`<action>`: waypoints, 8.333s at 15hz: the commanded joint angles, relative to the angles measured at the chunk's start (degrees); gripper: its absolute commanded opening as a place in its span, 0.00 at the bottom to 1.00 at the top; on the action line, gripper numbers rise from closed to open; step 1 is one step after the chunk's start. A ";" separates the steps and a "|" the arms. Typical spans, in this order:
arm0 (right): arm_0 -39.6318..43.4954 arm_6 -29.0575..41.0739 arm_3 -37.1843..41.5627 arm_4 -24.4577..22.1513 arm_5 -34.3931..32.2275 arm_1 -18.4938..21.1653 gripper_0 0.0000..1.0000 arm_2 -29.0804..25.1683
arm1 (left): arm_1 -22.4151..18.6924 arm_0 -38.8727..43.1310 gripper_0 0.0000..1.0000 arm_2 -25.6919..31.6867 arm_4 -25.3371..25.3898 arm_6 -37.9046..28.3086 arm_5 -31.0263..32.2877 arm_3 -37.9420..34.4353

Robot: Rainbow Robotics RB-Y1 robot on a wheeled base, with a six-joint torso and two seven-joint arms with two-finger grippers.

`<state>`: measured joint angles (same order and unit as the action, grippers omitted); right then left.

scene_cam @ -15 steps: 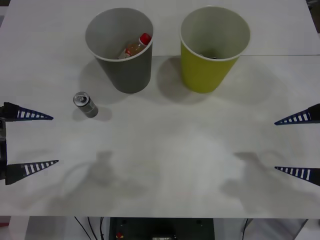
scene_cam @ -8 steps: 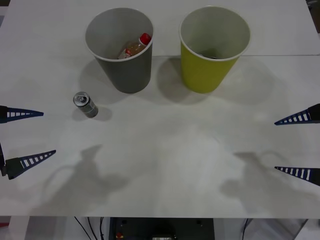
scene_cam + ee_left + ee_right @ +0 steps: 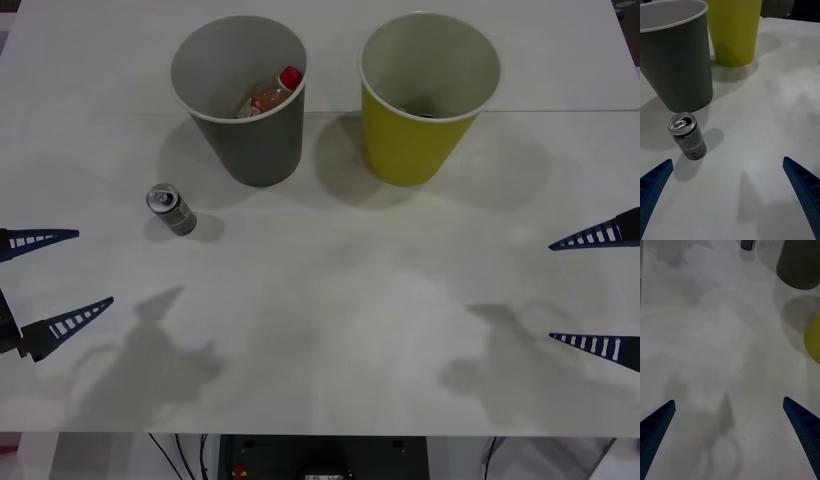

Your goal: Put the can into the green bin and the plastic bottle into the gray bin

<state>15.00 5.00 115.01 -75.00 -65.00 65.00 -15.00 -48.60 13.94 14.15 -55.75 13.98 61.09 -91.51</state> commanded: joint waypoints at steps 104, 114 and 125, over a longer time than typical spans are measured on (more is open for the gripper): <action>0.00 0.00 -0.01 0.00 0.00 0.00 1.00 0.00 | 13.35 -54.54 0.00 -20.13 -70.02 -85.96 28.91 -26.00; 0.00 0.00 -0.01 0.00 0.00 0.00 1.00 0.00 | 21.35 -81.79 0.00 -28.22 -70.81 -84.64 28.91 -0.60; 0.00 0.00 -0.01 0.00 0.00 0.00 1.00 0.00 | 33.48 -100.68 0.01 -33.93 -74.86 -80.25 28.91 30.60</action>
<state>15.00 5.00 115.01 -75.00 -65.00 65.00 -15.00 -15.84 -86.52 -19.74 -130.34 -66.14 90.01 -61.81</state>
